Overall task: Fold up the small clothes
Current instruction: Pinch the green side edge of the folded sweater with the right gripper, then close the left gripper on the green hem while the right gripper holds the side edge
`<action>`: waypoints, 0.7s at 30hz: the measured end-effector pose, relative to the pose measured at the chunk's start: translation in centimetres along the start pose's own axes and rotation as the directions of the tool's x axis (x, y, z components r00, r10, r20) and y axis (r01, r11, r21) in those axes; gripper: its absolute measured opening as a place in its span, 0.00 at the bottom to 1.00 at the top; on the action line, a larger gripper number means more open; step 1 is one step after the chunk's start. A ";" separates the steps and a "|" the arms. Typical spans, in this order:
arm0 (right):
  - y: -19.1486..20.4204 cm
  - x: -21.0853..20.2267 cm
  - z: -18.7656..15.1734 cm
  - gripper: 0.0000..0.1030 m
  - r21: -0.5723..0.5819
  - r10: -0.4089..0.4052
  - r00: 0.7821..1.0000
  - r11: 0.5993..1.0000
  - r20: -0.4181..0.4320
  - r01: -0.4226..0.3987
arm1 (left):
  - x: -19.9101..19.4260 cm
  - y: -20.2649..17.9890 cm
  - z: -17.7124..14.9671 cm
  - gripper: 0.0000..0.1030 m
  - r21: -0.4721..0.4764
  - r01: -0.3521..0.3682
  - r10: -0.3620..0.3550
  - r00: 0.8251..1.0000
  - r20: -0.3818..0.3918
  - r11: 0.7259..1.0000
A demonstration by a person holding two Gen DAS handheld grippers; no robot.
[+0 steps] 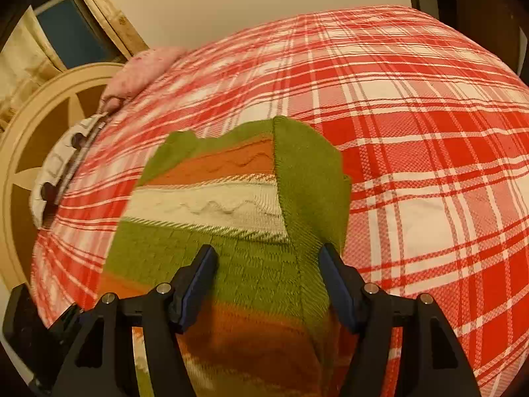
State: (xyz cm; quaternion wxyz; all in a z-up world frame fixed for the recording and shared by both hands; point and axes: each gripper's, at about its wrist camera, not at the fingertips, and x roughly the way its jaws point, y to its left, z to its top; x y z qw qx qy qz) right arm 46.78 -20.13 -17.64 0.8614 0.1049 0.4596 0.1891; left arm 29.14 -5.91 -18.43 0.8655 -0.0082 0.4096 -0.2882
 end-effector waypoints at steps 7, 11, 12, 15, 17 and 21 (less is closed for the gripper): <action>-4.1 -1.5 0.1 0.65 0.118 0.008 0.998 0.993 0.056 -0.015 | -0.9 1.2 0.6 1.00 -0.096 0.039 -0.037 0.999 0.017 0.995; -4.9 -0.2 0.4 0.65 0.138 0.049 0.999 0.989 0.018 -0.051 | 0.8 0.4 1.2 1.00 -0.068 -0.012 0.010 0.999 -0.034 0.998; -4.7 0.1 0.5 0.65 0.122 0.048 0.999 0.991 0.014 -0.049 | 1.3 0.1 1.2 1.00 -0.059 -0.012 0.010 0.999 -0.046 0.998; -4.6 1.1 0.9 0.65 0.110 0.061 0.998 0.992 0.008 -0.061 | 2.2 -0.3 1.5 1.00 -0.059 0.010 -0.015 0.997 -0.072 0.998; -4.8 1.9 1.3 0.65 0.109 0.076 0.997 0.991 0.008 -0.077 | 2.8 -0.7 1.5 1.00 -0.044 0.013 -0.016 0.996 -0.085 0.999; -5.3 2.8 1.8 0.65 0.115 0.105 0.994 0.988 0.023 -0.107 | 3.1 -1.1 1.6 1.00 -0.024 0.014 -0.016 0.996 -0.088 1.000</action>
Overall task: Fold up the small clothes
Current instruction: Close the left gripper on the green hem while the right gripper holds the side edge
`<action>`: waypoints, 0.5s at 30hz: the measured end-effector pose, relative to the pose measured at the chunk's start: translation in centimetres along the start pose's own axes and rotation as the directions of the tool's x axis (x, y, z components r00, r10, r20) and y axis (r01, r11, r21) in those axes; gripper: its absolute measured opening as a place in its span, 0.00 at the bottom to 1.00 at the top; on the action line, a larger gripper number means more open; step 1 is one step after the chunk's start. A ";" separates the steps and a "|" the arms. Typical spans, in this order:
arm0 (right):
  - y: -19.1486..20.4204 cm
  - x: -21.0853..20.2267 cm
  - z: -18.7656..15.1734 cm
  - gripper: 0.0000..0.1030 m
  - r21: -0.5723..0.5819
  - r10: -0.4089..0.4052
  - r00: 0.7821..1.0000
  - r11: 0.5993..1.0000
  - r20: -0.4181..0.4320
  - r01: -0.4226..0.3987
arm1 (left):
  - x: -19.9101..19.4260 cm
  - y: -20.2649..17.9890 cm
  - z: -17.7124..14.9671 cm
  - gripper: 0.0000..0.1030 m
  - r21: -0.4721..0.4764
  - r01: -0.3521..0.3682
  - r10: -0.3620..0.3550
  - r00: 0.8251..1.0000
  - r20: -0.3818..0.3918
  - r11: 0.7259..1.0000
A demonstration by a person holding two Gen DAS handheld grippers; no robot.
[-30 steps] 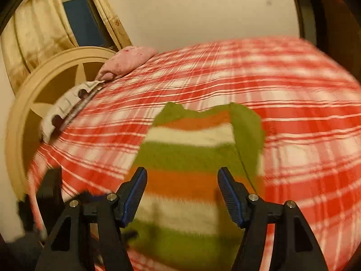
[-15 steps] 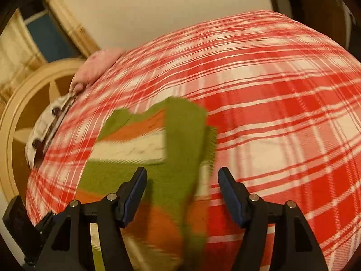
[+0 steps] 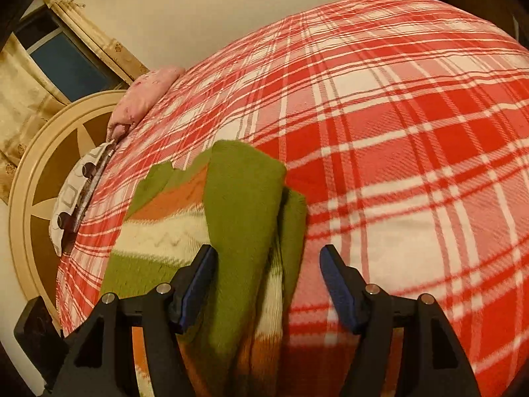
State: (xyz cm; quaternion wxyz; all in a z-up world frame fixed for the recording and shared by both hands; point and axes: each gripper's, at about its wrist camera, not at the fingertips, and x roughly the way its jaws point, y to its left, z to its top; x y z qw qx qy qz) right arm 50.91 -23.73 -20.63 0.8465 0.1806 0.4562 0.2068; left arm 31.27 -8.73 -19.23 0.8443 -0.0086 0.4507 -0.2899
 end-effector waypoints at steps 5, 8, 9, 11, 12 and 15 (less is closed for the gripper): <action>0.1 0.5 0.0 0.65 -0.005 0.022 0.999 1.000 0.042 -0.022 | 0.2 -0.4 0.0 1.00 0.012 -0.003 0.003 1.000 -0.001 1.000; 0.1 0.7 0.1 0.65 -0.010 0.024 0.999 1.000 0.042 -0.024 | 0.5 -0.7 0.3 1.00 0.022 -0.002 0.002 1.000 -0.006 1.000; 0.1 0.7 0.1 0.64 -0.008 0.027 0.999 1.000 0.040 -0.026 | 0.6 -0.7 0.3 1.00 0.021 -0.001 0.002 1.000 -0.007 1.000; -0.1 0.7 0.2 0.56 0.006 0.054 0.998 0.998 0.029 -0.055 | 0.6 -0.8 0.4 1.00 0.024 0.000 0.000 1.000 -0.010 1.000; -0.4 0.8 0.2 0.50 0.031 0.097 0.995 0.995 0.020 -0.097 | 0.7 -0.9 0.5 1.00 0.024 0.002 -0.002 1.000 -0.010 1.000; -1.2 0.9 0.1 0.49 0.073 0.150 0.988 0.986 0.019 -0.151 | 0.6 -0.9 0.5 1.00 0.022 0.011 -0.011 1.000 -0.011 1.000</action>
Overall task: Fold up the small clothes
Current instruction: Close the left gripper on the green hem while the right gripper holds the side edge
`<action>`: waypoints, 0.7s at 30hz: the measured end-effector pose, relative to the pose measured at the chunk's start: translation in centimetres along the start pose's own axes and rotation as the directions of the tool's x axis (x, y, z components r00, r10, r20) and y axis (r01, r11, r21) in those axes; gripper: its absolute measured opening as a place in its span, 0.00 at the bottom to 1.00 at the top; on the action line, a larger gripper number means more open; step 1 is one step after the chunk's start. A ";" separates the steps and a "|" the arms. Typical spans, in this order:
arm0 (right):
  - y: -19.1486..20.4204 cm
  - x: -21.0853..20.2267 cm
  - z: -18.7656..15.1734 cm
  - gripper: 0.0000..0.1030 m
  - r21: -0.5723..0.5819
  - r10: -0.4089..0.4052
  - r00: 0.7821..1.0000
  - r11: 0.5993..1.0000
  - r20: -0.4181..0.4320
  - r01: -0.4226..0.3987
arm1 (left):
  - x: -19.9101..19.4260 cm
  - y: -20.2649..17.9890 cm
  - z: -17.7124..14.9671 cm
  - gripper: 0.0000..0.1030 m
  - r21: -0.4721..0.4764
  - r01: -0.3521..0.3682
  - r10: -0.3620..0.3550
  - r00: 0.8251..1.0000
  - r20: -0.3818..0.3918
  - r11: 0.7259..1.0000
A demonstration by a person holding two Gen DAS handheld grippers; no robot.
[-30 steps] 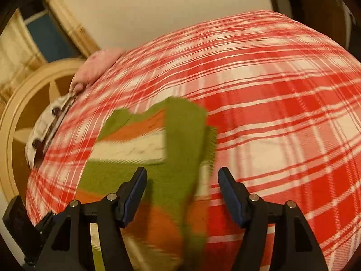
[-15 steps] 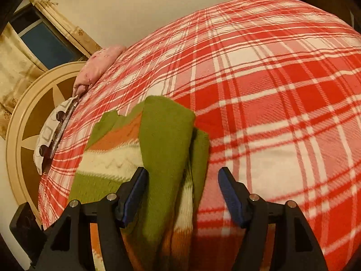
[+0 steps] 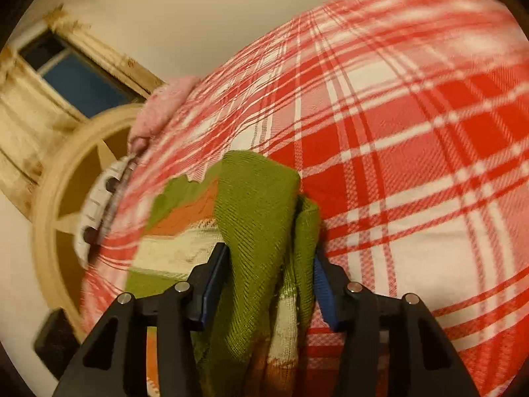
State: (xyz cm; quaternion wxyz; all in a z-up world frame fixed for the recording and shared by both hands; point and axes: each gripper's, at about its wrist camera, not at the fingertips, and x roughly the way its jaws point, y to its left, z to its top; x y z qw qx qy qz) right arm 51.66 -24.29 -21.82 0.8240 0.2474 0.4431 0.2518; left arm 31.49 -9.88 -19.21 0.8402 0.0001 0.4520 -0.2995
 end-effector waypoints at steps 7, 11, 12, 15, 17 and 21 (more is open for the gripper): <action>1.6 0.1 -0.4 0.39 -0.039 -0.052 0.999 0.998 0.004 0.053 | 0.2 -0.5 0.3 0.89 0.033 0.018 -0.017 1.000 -0.003 0.999; 2.5 -0.2 -0.8 0.30 -0.064 -0.081 0.996 0.995 0.025 0.082 | -0.2 -0.8 0.3 0.73 0.045 0.012 -0.012 1.000 0.009 0.999; 2.9 -0.4 -0.9 0.28 -0.076 -0.090 0.995 0.993 0.034 0.093 | -0.4 -0.7 0.2 0.67 0.040 0.011 -0.012 1.000 0.016 0.999; 3.9 -0.6 -1.2 0.26 -0.099 -0.122 0.991 0.987 0.056 0.127 | -1.1 -0.6 0.1 0.49 0.040 0.010 -0.012 0.999 0.038 0.999; 4.4 -0.9 -1.2 0.26 -0.103 -0.133 0.989 0.985 0.070 0.140 | -1.8 -0.9 -0.2 0.41 0.058 0.001 -0.004 0.998 0.057 0.998; 5.0 -1.6 -1.3 0.25 -0.103 -0.126 0.988 0.986 0.088 0.135 | -3.4 -1.7 -0.5 0.33 0.099 -0.039 0.029 0.995 0.097 0.994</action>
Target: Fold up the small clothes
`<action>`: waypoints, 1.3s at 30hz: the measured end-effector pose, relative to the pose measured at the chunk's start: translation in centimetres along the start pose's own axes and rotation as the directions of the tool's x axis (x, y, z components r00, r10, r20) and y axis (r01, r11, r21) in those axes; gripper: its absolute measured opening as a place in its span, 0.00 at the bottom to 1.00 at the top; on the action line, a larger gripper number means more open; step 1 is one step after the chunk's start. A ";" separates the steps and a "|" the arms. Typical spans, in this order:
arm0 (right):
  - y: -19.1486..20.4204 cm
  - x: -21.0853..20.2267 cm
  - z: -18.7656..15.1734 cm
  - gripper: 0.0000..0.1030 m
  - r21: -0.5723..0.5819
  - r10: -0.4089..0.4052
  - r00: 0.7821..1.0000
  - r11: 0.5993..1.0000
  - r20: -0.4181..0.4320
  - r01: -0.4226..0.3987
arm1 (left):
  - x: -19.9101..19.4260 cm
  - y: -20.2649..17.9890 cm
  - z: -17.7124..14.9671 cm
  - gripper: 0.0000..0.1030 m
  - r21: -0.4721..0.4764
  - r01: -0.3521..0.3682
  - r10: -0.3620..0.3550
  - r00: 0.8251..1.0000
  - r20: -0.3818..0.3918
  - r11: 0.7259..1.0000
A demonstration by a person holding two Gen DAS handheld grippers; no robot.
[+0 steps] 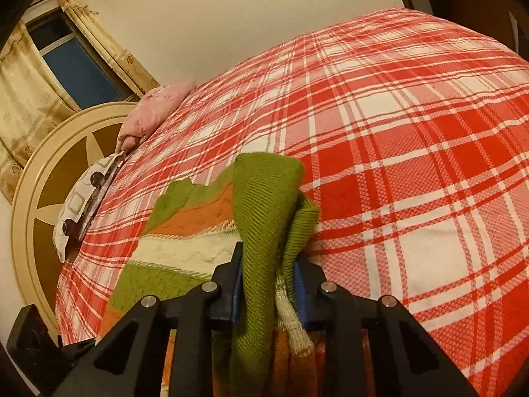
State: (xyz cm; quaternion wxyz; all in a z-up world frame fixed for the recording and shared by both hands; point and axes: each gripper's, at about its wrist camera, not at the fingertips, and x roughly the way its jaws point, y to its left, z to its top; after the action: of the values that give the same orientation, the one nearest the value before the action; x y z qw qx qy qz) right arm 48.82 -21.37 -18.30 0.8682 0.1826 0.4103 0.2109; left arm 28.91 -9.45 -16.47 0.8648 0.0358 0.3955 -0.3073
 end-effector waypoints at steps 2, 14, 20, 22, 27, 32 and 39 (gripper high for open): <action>0.5 -0.6 0.0 0.25 -0.001 0.013 1.000 1.000 0.005 -0.013 | -0.8 0.0 0.1 0.32 -0.001 0.011 -0.011 1.000 0.008 1.000; 3.7 -2.2 -1.8 0.24 -0.017 0.043 0.999 0.999 -0.011 -0.043 | -4.6 0.5 -0.8 0.31 0.018 0.000 0.000 0.999 0.048 1.000; 4.8 -3.0 -2.8 0.24 -0.001 0.075 0.997 0.997 -0.011 -0.075 | -6.3 0.8 -0.9 0.30 0.014 -0.006 0.005 0.997 0.076 1.000; 5.3 -3.3 -3.1 0.24 -0.005 0.083 0.996 0.997 -0.012 -0.083 | -7.0 0.9 -1.0 0.30 0.017 -0.009 0.008 0.996 0.086 1.000; 6.8 -4.2 -3.6 0.24 -0.010 0.112 0.994 0.994 -0.011 -0.112 | -9.1 0.9 -1.4 0.29 0.022 -0.030 0.027 0.992 0.123 0.999; 8.8 -5.1 -4.1 0.24 -0.026 0.144 0.990 0.989 -0.009 -0.144 | -11.3 1.5 -2.5 0.29 0.011 -0.042 0.040 0.988 0.149 0.999; 12.6 -5.7 -5.1 0.24 -0.059 0.190 0.982 0.980 -0.021 -0.191 | -14.2 3.2 -4.3 0.29 -0.024 -0.074 0.077 0.982 0.175 0.997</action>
State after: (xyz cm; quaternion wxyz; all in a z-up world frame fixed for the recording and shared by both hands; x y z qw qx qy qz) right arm 38.80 -12.90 -11.51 0.8460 0.1929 0.3908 0.3070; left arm 20.79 1.58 -10.00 0.9075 0.0157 0.3190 -0.2728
